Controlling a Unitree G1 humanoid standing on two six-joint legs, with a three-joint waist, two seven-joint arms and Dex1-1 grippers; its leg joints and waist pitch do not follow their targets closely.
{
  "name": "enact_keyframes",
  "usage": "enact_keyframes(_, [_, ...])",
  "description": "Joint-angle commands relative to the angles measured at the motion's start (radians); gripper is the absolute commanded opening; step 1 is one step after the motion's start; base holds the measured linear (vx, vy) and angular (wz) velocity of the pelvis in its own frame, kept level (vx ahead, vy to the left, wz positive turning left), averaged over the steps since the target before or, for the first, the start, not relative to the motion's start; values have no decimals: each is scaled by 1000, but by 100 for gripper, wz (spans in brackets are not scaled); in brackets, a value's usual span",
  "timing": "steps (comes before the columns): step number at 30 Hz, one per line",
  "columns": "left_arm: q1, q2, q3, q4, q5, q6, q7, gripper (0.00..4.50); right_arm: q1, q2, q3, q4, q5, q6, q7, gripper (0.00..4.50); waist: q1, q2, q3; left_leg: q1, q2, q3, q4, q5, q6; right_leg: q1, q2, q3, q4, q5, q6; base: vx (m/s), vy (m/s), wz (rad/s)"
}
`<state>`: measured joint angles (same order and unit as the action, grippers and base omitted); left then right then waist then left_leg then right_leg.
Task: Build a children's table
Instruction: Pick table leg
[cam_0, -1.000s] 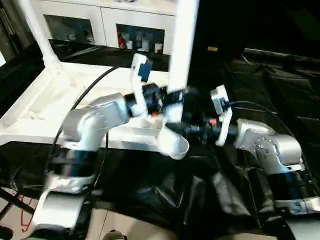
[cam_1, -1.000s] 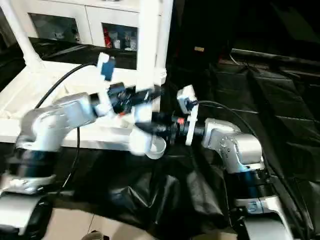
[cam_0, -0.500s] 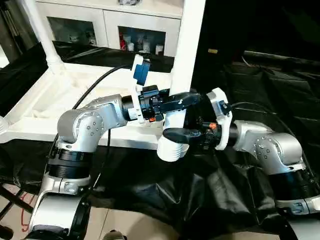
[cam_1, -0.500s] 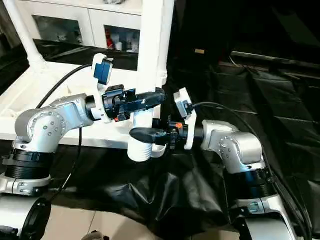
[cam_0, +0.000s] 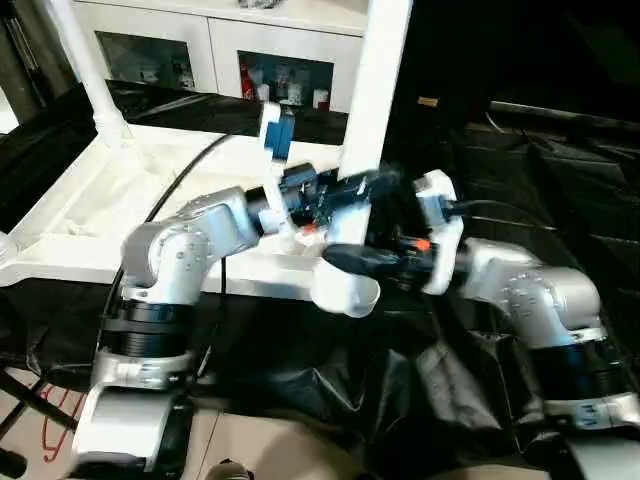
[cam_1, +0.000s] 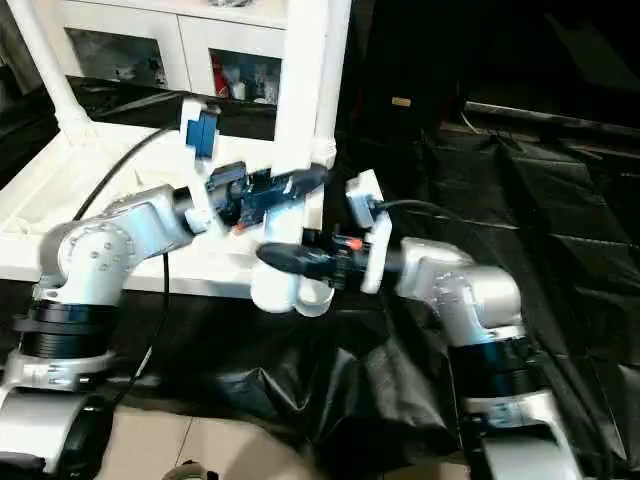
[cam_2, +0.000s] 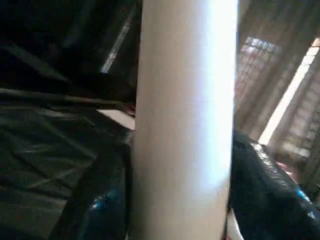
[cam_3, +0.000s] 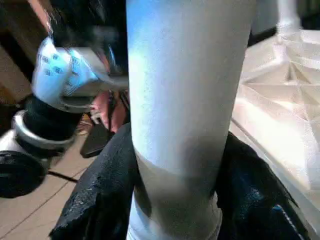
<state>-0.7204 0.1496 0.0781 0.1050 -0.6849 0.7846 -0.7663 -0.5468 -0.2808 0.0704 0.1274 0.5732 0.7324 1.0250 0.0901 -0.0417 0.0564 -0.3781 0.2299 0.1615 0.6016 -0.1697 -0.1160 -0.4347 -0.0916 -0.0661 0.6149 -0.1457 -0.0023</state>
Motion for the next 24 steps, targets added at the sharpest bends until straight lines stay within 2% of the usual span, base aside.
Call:
enact_keyframes(1, [-17, -24, 10, 1, 51, -4, 120, 265, -24, 17, 7, 9, -79, -82, -94, 191, -1, -4, -77, 3, -14, 21, -66, -164, -11, 70, -24, 25, -70, -271, -140, 0, 0, 0])
enact_keyframes(6, [-32, -73, 27, 29, 153, -41, 344, 265, -50, 75, 3, 33, -142, -135, -235, 191, -2, -9, -78, 4, -17, 21, -67, -173, -9, 71, -22, 24, -75, -308, -113, 0, 0, 0])
enact_keyframes(10, [-35, -122, 48, 28, 190, -68, 477, 265, -66, 121, -4, 45, -172, -157, -326, 191, -4, -9, -78, 1, -17, 20, -67, -162, -8, 72, -21, 24, -72, -276, -112, 0, 0, 0])
enact_keyframes(12, [-42, -142, 61, 33, 208, -91, 530, 237, -71, 137, -4, 45, -182, -164, -350, 191, -3, -7, -80, 2, -17, 20, -66, -153, -5, 71, -20, 25, -69, -240, -122, 0, 0, 0])
enact_keyframes(16, [-49, -155, 64, 46, 240, -130, 579, 219, -72, 161, -2, 37, -190, -168, -381, 191, -3, -7, -80, 0, -18, 20, -65, -144, 6, 71, -19, 25, -69, -224, -121, 0, 0, 0])
enact_keyframes(18, [-52, -163, 70, 47, 238, -137, 598, 199, -71, 166, 0, 36, -193, -172, -392, 191, -2, -7, -82, 1, -17, 20, -65, -138, 6, 72, -20, 25, -67, -210, -125, 0, 0, 0])
enact_keyframes(22, [-48, -168, 72, 30, 210, -130, 571, 193, -65, 163, 4, 22, -180, -146, -383, 191, -2, -6, -82, 2, -18, 21, -64, -129, 13, 73, -20, 26, -63, -170, -146, 0, 0, 0])
enact_keyframes(24, [-45, -164, 65, 19, 193, -118, 539, 193, -65, 157, -4, 16, -154, -117, -361, 247, -1, -6, -81, 2, -18, 21, -64, -133, 14, 73, -20, 26, -63, -172, -150, 0, 0, 0])
